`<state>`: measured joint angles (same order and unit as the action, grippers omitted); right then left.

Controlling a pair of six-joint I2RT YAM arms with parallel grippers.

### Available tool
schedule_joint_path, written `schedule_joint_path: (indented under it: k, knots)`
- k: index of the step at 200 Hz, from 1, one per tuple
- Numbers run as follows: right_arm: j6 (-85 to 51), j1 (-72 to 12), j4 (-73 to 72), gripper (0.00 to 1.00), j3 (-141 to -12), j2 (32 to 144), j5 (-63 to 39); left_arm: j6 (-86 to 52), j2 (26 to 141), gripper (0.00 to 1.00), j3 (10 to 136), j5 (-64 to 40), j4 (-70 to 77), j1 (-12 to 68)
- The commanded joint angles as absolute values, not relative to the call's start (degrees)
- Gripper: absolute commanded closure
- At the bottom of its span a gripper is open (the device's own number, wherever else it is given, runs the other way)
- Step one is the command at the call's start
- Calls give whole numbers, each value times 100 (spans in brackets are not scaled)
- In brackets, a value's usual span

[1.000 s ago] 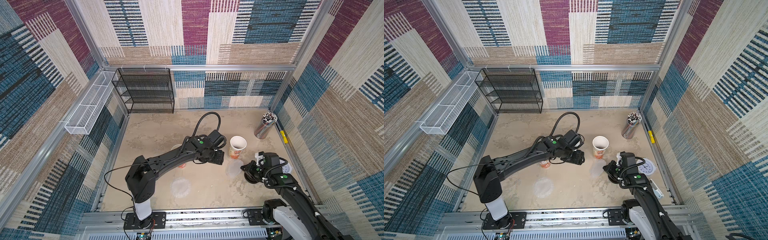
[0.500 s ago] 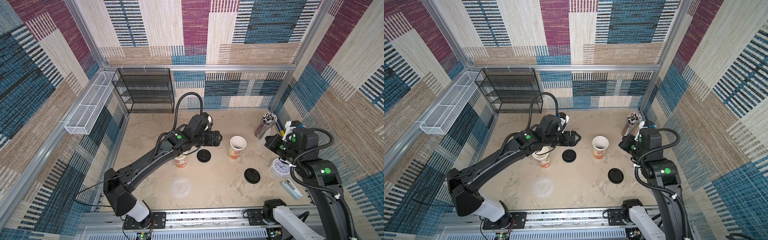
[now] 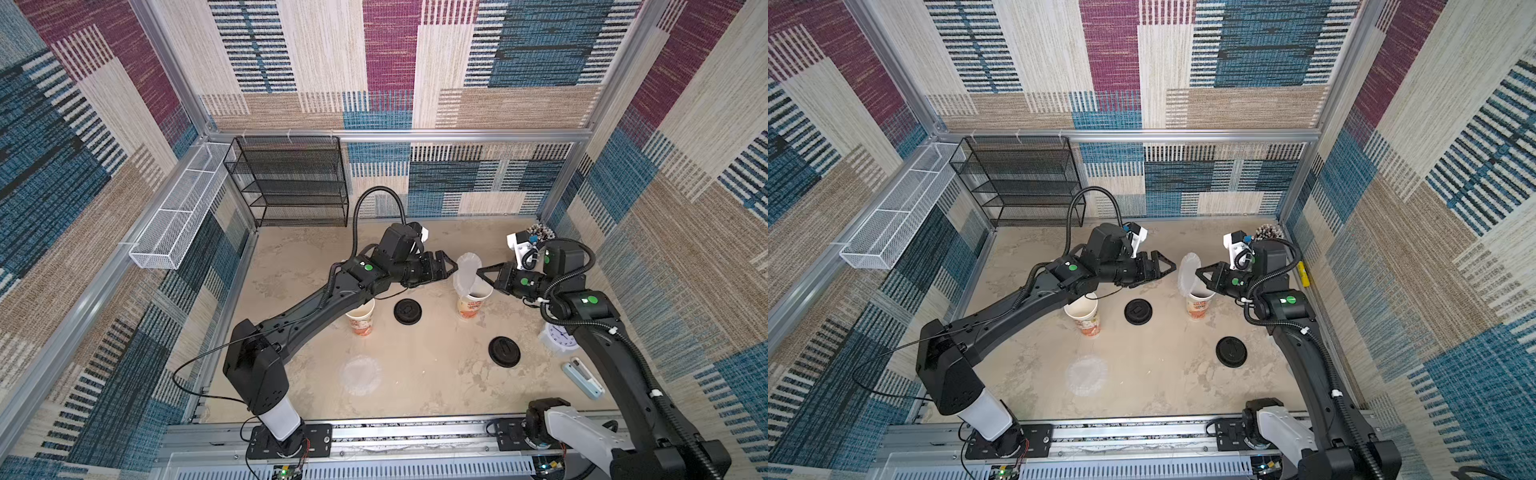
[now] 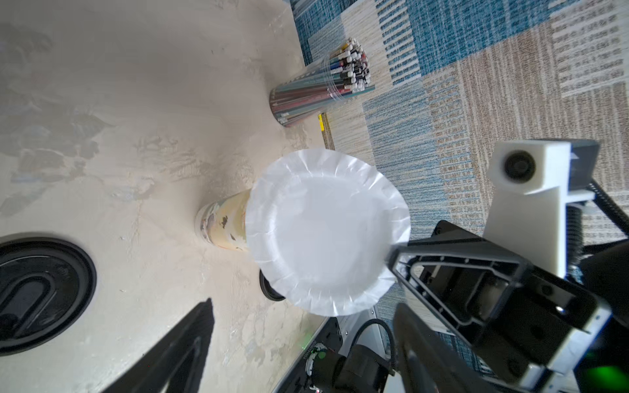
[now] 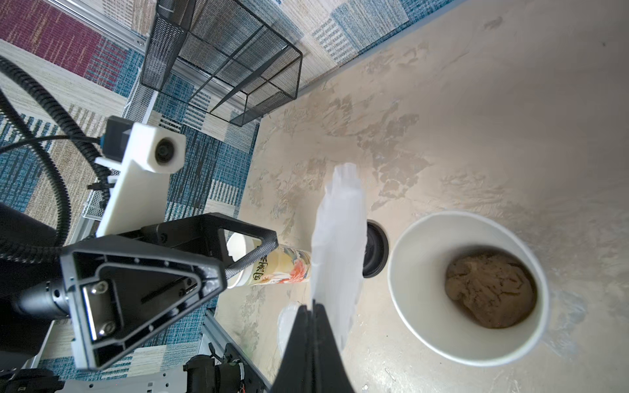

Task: Put the leak-proof paper on the milk tea cups
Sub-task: Place the leak-proof paper at the cup.

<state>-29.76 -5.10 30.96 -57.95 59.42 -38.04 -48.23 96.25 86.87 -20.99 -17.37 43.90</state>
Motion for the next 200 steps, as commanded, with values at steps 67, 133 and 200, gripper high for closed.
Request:
schedule_joint_path:
  k: [67,133,200]
  knots:
    - [-2781,-159,3521,100,-5353,5914,-2564,-5035,10567,15,9242,-2868,-1783,4382]
    - [-2771,-132,3437,100,-5285,6167,-2180,-5003,11077,23,9543,-3129,-1902,4381]
    - [-2647,-132,3638,94,-5420,6271,-2320,-4948,11236,29,9679,-3111,-2101,4385]
